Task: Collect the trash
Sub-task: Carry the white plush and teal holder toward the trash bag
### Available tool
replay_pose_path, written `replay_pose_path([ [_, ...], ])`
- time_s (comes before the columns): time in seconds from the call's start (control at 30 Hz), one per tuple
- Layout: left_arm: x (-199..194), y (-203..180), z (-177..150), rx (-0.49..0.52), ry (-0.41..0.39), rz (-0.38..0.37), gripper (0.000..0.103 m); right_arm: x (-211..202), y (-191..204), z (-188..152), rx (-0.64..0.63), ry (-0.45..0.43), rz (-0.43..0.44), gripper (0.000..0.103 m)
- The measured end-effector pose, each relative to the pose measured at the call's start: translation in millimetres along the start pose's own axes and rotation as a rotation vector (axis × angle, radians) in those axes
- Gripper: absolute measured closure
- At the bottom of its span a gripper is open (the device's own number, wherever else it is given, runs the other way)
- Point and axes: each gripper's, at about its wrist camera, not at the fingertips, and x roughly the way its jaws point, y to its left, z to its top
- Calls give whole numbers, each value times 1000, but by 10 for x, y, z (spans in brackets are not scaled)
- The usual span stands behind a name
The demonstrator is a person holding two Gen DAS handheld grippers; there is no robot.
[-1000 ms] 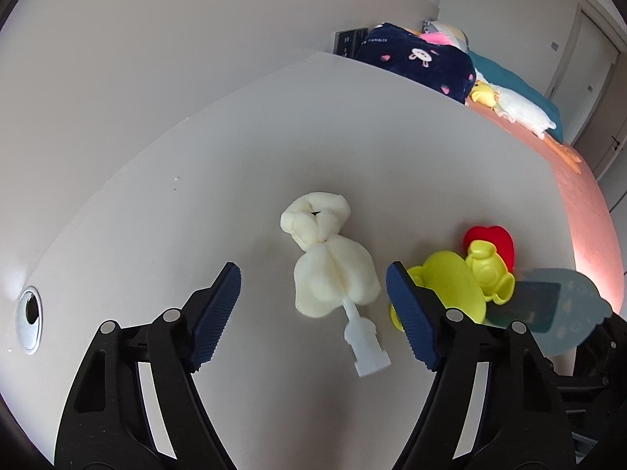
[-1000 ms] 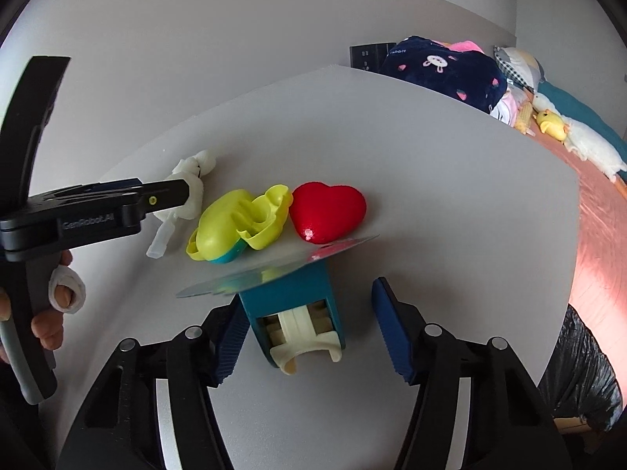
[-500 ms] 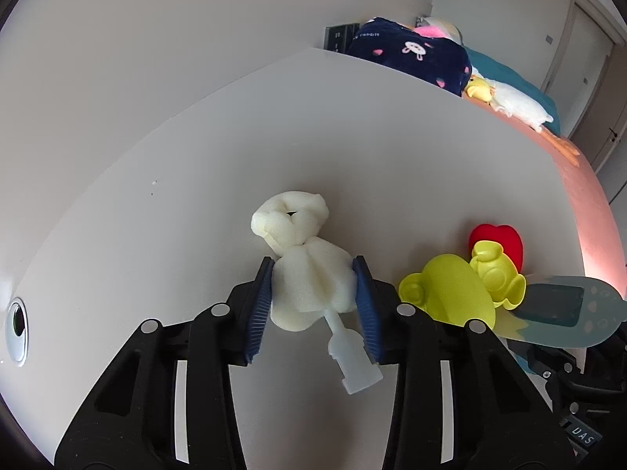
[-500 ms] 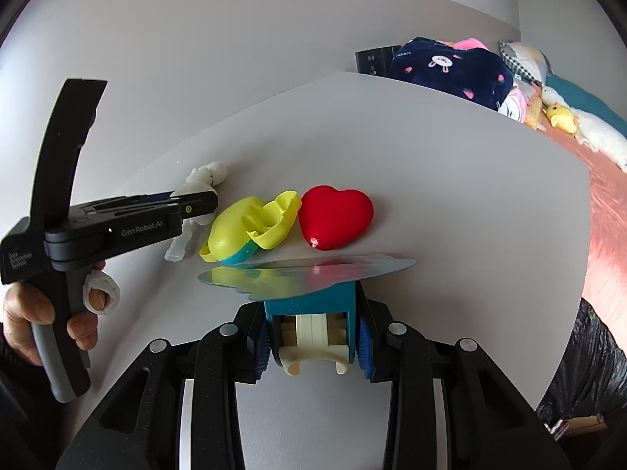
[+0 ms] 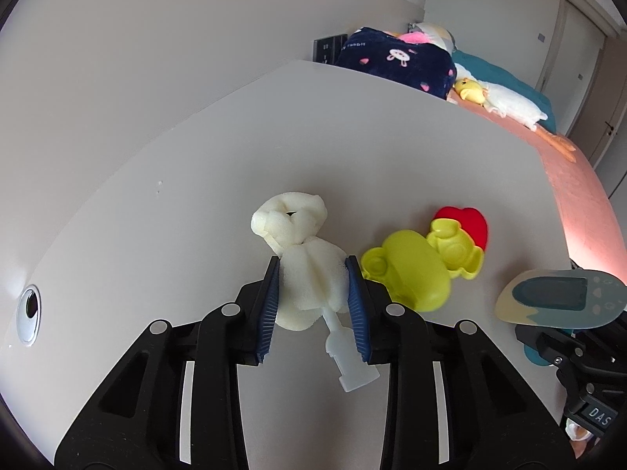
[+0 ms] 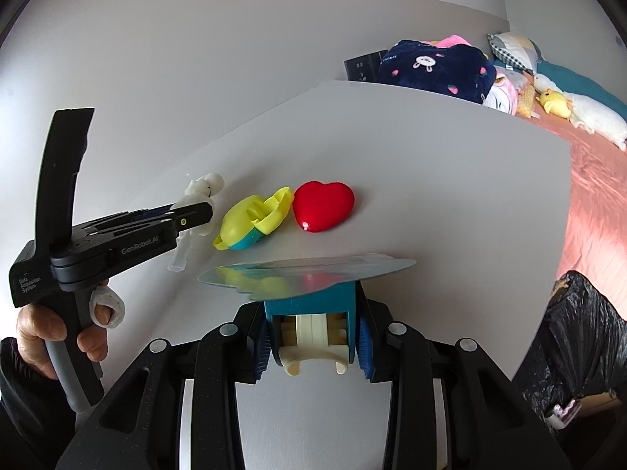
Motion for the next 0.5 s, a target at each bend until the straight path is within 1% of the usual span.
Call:
replay_pose_path([
  [0.5, -475, -220, -140, 3, -52, -54, 71, -397, -86, -160, 28, -32, -8, 67],
])
